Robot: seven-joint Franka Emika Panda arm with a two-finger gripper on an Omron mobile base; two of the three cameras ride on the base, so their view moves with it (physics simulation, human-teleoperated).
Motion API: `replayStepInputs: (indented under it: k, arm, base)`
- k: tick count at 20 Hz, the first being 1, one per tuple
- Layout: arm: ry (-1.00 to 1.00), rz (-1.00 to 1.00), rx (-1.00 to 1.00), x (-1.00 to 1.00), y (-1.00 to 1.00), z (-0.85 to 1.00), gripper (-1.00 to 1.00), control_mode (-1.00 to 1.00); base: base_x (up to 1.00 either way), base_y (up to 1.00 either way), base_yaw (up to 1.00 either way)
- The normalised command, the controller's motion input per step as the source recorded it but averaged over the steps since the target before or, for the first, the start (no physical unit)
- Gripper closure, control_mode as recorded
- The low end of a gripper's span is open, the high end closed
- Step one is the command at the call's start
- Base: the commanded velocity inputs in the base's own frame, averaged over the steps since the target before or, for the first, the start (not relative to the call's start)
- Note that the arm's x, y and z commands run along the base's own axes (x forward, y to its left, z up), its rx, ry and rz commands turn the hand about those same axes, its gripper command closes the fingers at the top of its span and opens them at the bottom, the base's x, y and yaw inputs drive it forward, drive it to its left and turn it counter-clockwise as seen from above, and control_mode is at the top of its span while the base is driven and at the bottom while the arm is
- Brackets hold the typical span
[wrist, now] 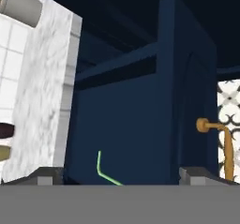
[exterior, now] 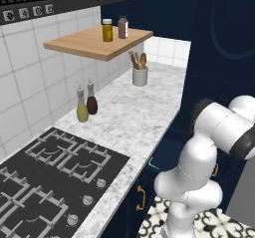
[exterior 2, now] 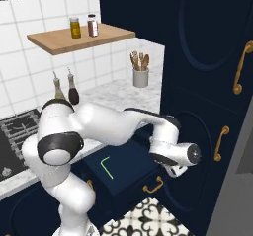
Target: Take a straw from the drawer in front and place it inside the glass cup on the dining counter.
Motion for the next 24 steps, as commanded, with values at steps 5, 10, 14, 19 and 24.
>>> replayStepInputs:
  k: [5, 10, 14, 19, 24]
  arm:
    - [0.32, 0.0, -0.35, 0.8, 0.54, 0.21, -1.0, -1.0]
    - [0.3, 0.0, -0.31, 0.72, 0.45, -0.21, -1.0, -1.0]
    - [0.26, 0.04, -0.11, 0.67, 0.2, -0.41, -1.0, -1.0]
    - [0.06, 0.0, 0.05, 0.15, -0.02, -0.41, -1.0, -1.0]
    - [0.2, 0.0, 0.09, 0.01, -0.07, -0.25, -1.0, -1.0]
  base:
    - [0.0, 0.0, 0.0]
    - [0.0, 0.0, 0.0]
    - [0.0, 0.0, 0.0]
    - [0.0, 0.0, 0.0]
    - [0.0, 0.0, 0.0]
